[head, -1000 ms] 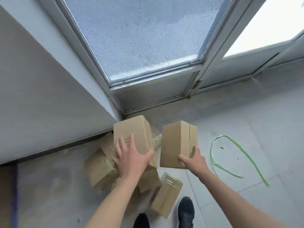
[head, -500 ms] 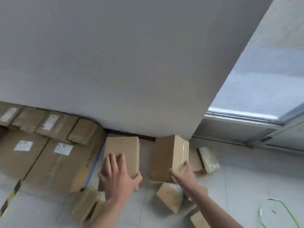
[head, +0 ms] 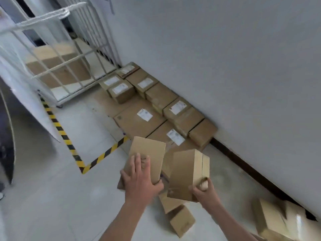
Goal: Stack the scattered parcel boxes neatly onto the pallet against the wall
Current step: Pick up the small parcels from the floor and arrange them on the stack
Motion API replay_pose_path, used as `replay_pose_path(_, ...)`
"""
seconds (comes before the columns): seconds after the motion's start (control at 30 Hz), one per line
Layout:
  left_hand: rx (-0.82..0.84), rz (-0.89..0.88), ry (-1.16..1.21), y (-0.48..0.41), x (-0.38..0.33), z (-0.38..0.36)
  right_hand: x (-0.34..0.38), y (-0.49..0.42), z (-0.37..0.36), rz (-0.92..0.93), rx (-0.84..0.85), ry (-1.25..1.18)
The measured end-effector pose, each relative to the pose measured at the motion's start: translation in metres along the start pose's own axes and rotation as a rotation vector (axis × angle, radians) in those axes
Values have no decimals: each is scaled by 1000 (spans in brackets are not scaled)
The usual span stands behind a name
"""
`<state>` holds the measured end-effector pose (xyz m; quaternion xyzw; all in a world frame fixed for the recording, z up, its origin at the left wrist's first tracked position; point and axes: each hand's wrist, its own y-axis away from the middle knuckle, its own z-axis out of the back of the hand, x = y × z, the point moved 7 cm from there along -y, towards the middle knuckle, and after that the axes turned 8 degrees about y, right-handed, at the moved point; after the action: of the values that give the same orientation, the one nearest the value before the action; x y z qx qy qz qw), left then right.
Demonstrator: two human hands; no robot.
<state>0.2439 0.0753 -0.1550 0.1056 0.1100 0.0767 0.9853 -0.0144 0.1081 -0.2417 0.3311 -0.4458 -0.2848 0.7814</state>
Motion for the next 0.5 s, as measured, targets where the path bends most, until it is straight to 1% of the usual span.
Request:
replay_pose_path(0.13, -5, 47, -26, -52, 87, 28, 93, -20, -74, 80, 69, -34)
replay_pose_path(0.23, 10, 73, -38, -104, 137, 44, 162, -45, -113, 133, 67, -46)
replay_pose_path(0.3, 47, 68, -32, -149, 162, 48, 206, -68, -132, 138, 61, -56)
replay_pose_path(0.43, 52, 27, -11, -257, 197, 57, 288, -150, -163, 92, 30, -92)
replay_pose_path(0.5, 42, -28, -31, -312, 212, 60, 327, -193, -181, 89, 35, -94)
